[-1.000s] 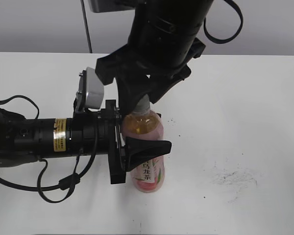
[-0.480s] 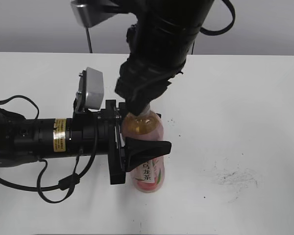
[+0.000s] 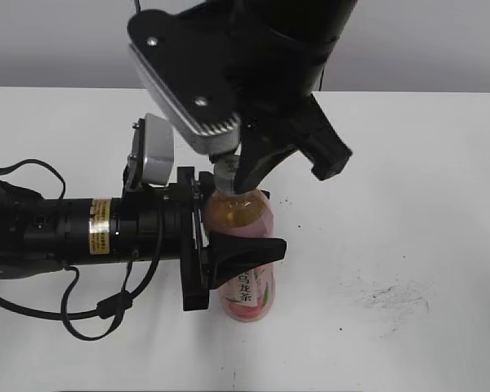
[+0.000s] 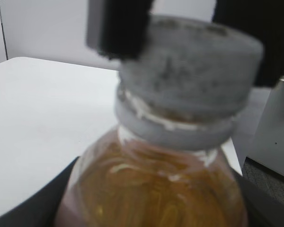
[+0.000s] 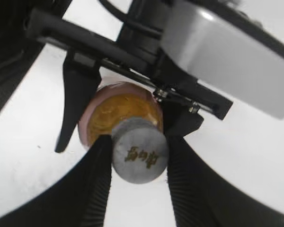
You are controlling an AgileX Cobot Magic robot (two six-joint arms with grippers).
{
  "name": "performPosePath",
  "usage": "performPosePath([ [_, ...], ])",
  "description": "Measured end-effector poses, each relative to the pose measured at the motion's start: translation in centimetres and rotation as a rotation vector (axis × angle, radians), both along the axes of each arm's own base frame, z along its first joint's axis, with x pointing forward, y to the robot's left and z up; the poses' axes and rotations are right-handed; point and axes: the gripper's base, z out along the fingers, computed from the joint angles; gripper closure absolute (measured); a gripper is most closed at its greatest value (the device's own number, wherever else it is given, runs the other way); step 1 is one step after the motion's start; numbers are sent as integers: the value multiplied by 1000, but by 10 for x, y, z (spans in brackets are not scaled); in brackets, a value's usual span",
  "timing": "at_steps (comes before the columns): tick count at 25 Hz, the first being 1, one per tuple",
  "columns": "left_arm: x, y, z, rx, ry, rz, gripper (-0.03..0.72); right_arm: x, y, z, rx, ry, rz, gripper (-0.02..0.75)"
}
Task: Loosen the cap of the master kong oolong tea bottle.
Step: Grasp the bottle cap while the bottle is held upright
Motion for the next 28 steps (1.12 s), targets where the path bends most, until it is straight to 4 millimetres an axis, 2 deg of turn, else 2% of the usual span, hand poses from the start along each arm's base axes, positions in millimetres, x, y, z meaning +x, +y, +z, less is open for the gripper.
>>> performPosePath([
  [5,0,0,0,0,-1,0,244,0,0,1,-26,-138,401,465],
  [10,0,0,0,0,1,2,244,0,0,3,-45,-233,674,465],
  [19,1,0,0,-1,6,7,244,1,0,3,-71,-333,948,465],
  [28,0,0,0,0,8,5,244,1,0,4,-82,-373,1048,465],
])
